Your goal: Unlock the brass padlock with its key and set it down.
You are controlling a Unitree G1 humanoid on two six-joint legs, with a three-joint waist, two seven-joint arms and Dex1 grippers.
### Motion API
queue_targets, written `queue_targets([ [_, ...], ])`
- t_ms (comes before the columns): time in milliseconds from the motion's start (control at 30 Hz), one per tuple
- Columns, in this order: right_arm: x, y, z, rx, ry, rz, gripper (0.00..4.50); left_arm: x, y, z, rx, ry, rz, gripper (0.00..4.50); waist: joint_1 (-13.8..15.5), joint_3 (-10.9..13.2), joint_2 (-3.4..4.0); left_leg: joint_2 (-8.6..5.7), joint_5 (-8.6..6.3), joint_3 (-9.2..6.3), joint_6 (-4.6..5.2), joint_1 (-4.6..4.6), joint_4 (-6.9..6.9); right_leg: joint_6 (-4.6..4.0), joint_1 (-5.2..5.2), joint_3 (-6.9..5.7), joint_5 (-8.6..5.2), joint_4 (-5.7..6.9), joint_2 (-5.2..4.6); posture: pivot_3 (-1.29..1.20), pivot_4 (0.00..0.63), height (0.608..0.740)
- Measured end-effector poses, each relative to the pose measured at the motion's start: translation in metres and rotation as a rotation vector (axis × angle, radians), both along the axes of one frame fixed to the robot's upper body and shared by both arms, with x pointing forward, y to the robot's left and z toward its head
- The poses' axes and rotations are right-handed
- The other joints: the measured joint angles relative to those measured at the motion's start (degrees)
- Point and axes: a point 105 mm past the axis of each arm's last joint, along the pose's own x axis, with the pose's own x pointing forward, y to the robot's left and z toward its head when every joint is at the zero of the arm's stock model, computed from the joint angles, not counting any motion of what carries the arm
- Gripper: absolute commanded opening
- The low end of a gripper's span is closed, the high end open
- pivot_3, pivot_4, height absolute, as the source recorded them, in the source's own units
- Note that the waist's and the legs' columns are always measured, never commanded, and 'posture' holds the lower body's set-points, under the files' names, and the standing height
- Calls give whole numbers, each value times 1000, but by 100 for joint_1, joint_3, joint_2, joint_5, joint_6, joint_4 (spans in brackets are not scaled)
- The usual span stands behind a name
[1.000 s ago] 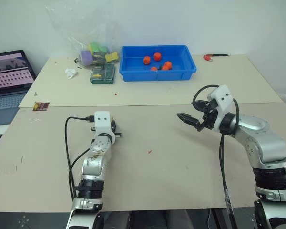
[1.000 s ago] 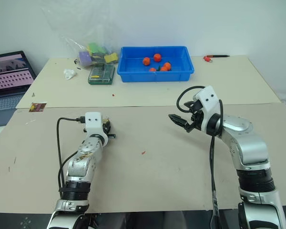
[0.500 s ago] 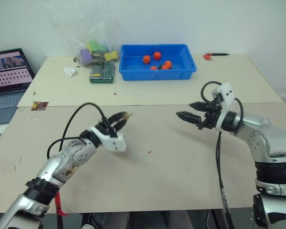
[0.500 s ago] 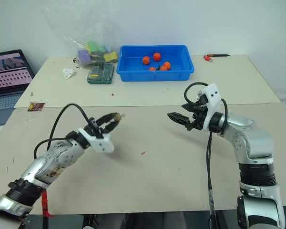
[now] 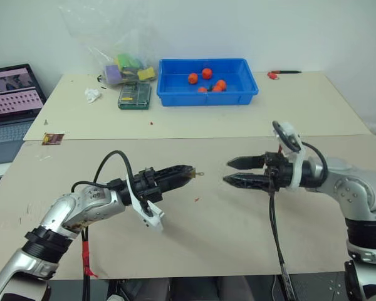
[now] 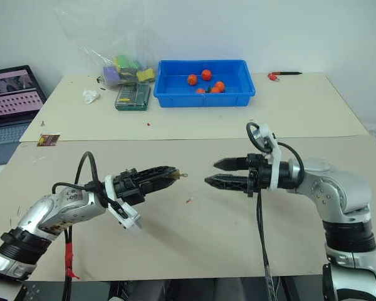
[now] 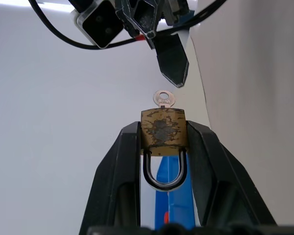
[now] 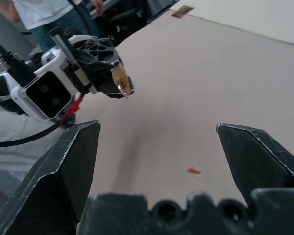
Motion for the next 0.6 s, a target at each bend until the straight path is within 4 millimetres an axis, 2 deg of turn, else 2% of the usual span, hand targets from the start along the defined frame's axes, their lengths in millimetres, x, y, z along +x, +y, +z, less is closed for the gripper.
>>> queue_targets([
  [100, -7, 5, 5, 10, -32, 17, 4500, -10, -5, -8, 1, 48, -14, 819, -37, 0, 0, 2, 0, 8, 0, 7, 0, 0, 1, 1, 0, 0, 1, 0, 150, 740],
  [233, -2, 17, 11, 37, -98, -13, 4500, -14, -9, -12, -3, 90, -25, 819, -30, 0, 0, 5, 2, 12, -3, 12, 0, 1, 5, -1, 3, 3, 3, 0, 150, 740],
  [333, 0, 19, 11, 22, -115, -27, 4500, -14, -11, -13, 7, 99, -28, 819, -17, 0, 0, 4, 2, 12, -4, 13, 0, -1, 7, -4, 4, 3, 4, 0, 150, 740],
  [433, 1, 20, 8, 8, -115, -28, 4500, -9, -10, -17, 15, 117, -15, 819, -13, 0, 0, 1, 2, 12, -3, 12, 1, -2, 6, -4, 5, 1, 4, 0, 150, 740],
  [600, -3, 26, 5, -5, -113, -4, 4500, 11, -11, -9, 5, 97, 9, 819, 21, 0, 0, -2, 2, 12, -3, 10, 1, -3, 6, -5, 5, -2, 4, 0, 150, 740],
])
